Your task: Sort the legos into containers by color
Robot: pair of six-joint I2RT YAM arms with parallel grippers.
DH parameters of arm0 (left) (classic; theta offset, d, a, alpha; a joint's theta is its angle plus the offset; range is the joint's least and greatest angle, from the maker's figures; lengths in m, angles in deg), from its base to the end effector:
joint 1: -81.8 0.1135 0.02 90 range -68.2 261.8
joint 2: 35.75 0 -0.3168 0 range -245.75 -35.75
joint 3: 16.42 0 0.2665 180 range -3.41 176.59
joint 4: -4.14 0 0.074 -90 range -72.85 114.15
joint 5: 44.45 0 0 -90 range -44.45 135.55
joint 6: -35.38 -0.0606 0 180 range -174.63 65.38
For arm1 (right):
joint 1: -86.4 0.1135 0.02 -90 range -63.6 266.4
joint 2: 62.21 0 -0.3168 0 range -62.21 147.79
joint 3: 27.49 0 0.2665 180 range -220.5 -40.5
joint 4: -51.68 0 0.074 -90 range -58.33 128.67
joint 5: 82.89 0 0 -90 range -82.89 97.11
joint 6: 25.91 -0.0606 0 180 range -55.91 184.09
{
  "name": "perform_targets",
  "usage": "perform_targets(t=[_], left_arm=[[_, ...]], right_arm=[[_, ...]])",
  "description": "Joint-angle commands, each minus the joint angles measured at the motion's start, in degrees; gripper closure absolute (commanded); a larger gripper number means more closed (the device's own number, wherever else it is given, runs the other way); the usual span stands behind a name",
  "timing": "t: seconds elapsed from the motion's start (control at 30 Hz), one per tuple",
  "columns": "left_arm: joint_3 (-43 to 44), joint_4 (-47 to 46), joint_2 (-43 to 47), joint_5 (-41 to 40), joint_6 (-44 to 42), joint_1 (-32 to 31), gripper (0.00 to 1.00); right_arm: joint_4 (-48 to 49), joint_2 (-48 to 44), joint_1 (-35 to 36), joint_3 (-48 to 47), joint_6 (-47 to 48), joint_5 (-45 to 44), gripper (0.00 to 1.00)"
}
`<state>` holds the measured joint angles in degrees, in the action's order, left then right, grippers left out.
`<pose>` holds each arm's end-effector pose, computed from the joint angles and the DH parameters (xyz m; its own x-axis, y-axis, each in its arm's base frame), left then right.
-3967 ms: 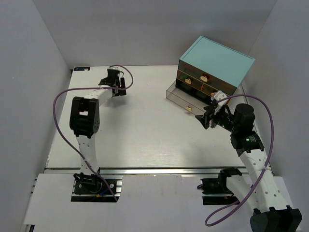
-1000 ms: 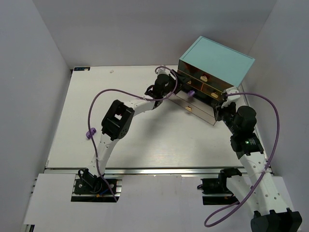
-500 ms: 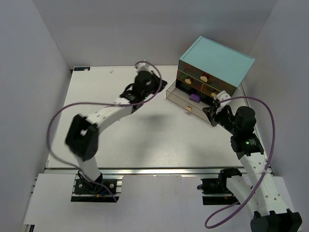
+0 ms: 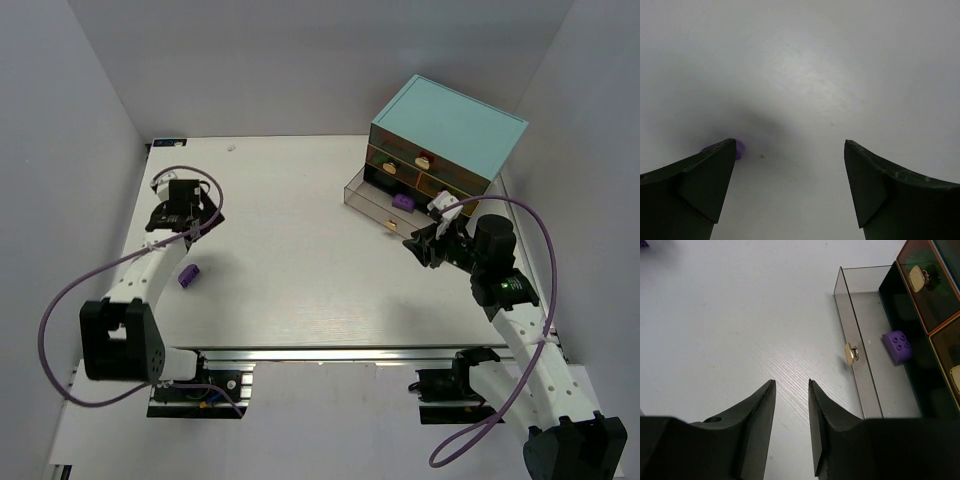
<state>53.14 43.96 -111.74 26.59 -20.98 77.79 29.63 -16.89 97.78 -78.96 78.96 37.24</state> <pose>0.2996 -0.0013 0.2962 -0.5124 -0.4893 -0.7057 -0.5307 0.8265 -0.1877 0.1742 0.0661 0.3327 -0.0943 -0.2454 -0.9648 -0.6913 0.7136 -0.1139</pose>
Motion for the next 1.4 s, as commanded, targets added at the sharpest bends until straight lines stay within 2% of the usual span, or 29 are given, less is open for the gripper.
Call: perform_targets(t=[0.0,0.03,0.1,0.2,0.4,0.53,0.57,0.73,0.97,1.37], left_arm=[[0.22,7.55,-3.53,-0.99,-3.15,3.74,0.02],[0.05,8.25,-4.08,-2.99,-2.72,4.88,0.02],[-1.09,7.3,-4.09,-1.09,-3.06,5.5,0.02],[-1.27,6.07,-4.34,-1.07,-7.62,6.82,0.02],[-4.87,-0.96,-1.28,2.88,-23.87,7.35,0.02],[-1.98,3.59,-4.16,3.41,-31.88,7.88,0.02],[-1.1,4.12,-5.04,1.14,-32.93,7.88,0.03],[-3.73,4.92,-4.43,1.29,-41.11,7.88,0.05],[-4.17,7.64,-7.68,2.61,-42.0,6.83,0.08],[-6.37,6.15,-10.32,2.7,-42.0,6.82,0.1]], right_arm=[[1.57,-0.76,0.31,-1.88,-0.9,-1.56,0.62],[1.83,-0.76,0.49,-1.88,-0.99,-2.17,0.61],[1.83,-0.93,0.4,-1.88,-1.16,-2.62,0.61],[2.01,-1.28,0.49,-1.97,-1.16,-2.88,0.6],[2.71,-2.25,0.66,-1.71,-1.52,-2.71,0.6],[2.62,-2.87,0.67,-1.8,-1.34,-2.79,0.6],[2.62,-3.13,0.93,-1.62,-1.34,-2.8,0.6],[2.97,-3.57,1.19,-1.53,-1.43,-2.88,0.6],[3.59,-4.45,1.72,-1.18,-1.51,-3.5,0.6],[4.12,-5.15,1.98,-1.01,-1.69,-4.99,0.59]])
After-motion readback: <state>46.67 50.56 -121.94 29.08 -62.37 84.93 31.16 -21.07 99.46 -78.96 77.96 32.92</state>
